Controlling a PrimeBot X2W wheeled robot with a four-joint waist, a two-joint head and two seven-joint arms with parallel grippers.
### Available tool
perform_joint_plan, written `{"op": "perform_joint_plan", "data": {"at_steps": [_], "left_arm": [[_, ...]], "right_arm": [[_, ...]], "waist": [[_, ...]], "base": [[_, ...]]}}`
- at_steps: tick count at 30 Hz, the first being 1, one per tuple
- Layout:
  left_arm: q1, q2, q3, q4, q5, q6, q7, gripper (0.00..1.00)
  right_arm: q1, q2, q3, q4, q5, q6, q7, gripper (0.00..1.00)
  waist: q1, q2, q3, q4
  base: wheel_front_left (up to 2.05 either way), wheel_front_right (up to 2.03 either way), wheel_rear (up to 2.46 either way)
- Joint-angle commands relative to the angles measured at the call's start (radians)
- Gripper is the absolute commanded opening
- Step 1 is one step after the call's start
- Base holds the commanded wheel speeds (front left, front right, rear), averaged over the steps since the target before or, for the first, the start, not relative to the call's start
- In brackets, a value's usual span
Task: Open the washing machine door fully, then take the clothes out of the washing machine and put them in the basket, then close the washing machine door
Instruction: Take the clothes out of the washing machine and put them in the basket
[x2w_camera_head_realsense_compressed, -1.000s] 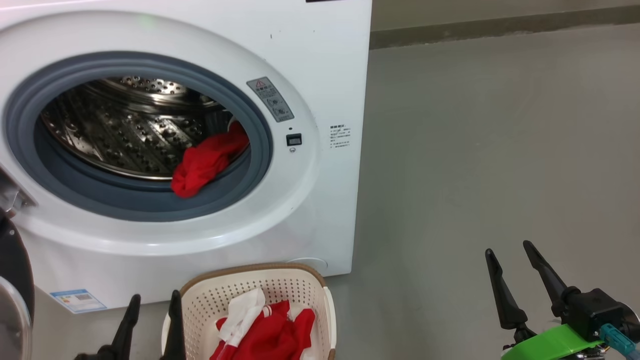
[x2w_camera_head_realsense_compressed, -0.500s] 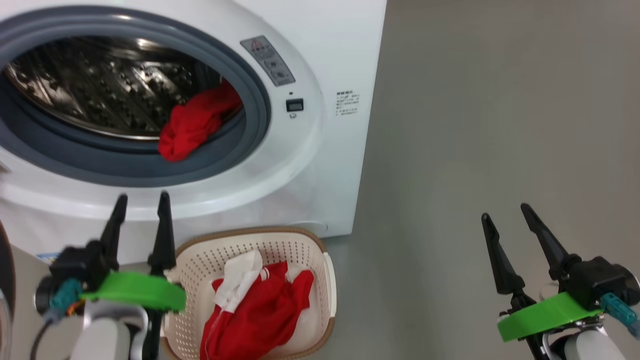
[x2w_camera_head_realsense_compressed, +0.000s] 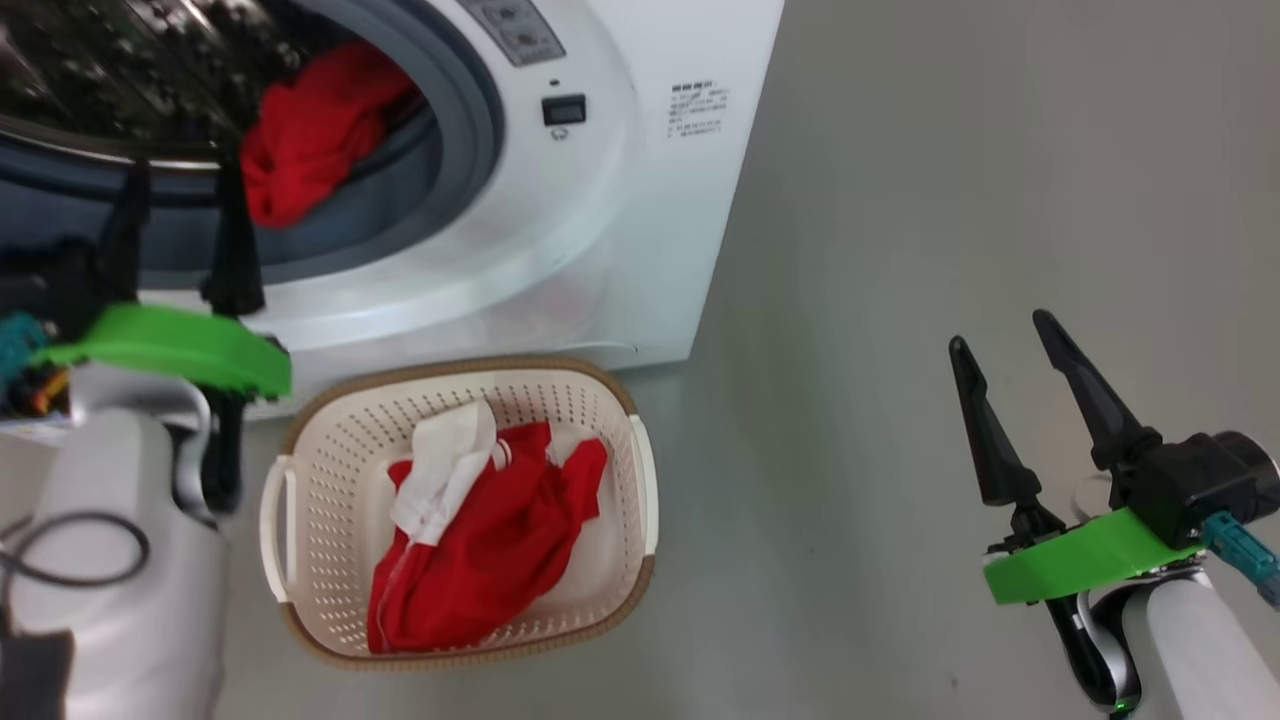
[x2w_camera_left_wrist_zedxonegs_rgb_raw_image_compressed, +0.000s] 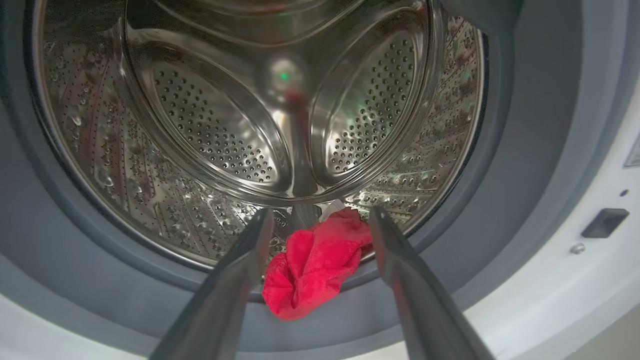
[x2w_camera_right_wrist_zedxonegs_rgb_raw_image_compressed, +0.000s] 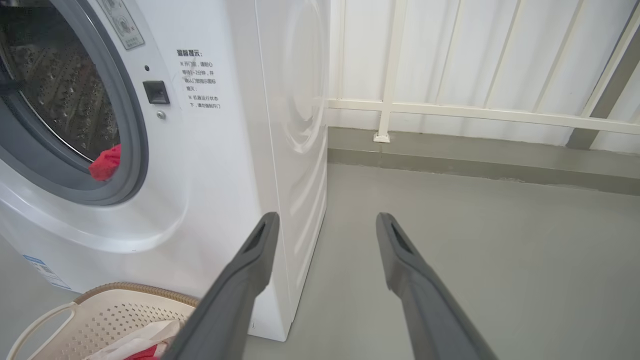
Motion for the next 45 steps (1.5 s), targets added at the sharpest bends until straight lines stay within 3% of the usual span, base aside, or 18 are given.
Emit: {"op": "perform_joint_plan", "data": {"at_steps": [1, 15, 29, 37, 38, 39, 41, 45], "left_arm": [[-0.06, 0.053, 0.03, 0.012, -0.004, -0.01, -0.008, 1.0], [-0.366, 0.119, 0.003, 0.286, 0.012, -0.022, 0.012, 1.0], [-0.565, 0.142, -0.088, 0.535, 0.024, -0.043, 0.253, 1.0], [-0.583, 0.161, -0.097, 0.606, 0.019, -0.001, 0.366, 1.0], [-0.584, 0.162, -0.096, 0.61, 0.016, 0.001, 0.377, 0.93], [-0.584, 0.168, -0.098, 0.616, 0.015, 0.009, 0.393, 0.48], [-0.584, 0.174, -0.102, 0.618, 0.016, 0.018, 0.392, 0.0], [-0.58, 0.177, -0.1, 0.618, 0.01, 0.031, 0.361, 0.0]], "right_arm": [[-0.024, -0.013, 0.022, -0.028, -0.011, 0.006, -0.006, 1.0], [-0.083, -0.027, 0.036, -0.041, -0.049, 0.006, -0.006, 1.0], [-0.102, -0.016, 0.073, -0.023, -0.055, 0.006, -0.006, 1.0], [-0.118, -0.011, 0.094, -0.015, -0.034, 0.006, -0.006, 1.0], [-0.119, -0.01, 0.094, -0.015, -0.033, 0.006, -0.006, 1.0], [-0.12, -0.008, 0.094, -0.016, -0.031, 0.006, -0.006, 1.0], [-0.12, -0.004, 0.094, -0.015, -0.03, 0.006, -0.006, 1.0], [-0.119, 0.002, 0.089, -0.013, -0.028, 0.006, -0.006, 1.0]], "waist": [[0.0, -0.0001, 0.077, -0.024], [0.0, -0.0001, 0.203, -0.054], [0.0, -0.0001, 0.225, -0.082], [0.0, -0.0001, 0.228, -0.125], [0.0, -0.0001, 0.23, -0.129], [0.0, -0.0001, 0.233, -0.136], [0.0, -0.0001, 0.234, -0.141], [0.0, -0.0001, 0.233, -0.142]], "base": [[0.0, 0.0, 0.0], [0.0, 0.0, 0.0], [0.0, 0.0, 0.0], [0.0, 0.0, 0.0], [0.0, 0.0, 0.0], [0.0, 0.0, 0.0], [0.0, 0.0, 0.0], [0.0, 0.0, 0.0]]}}
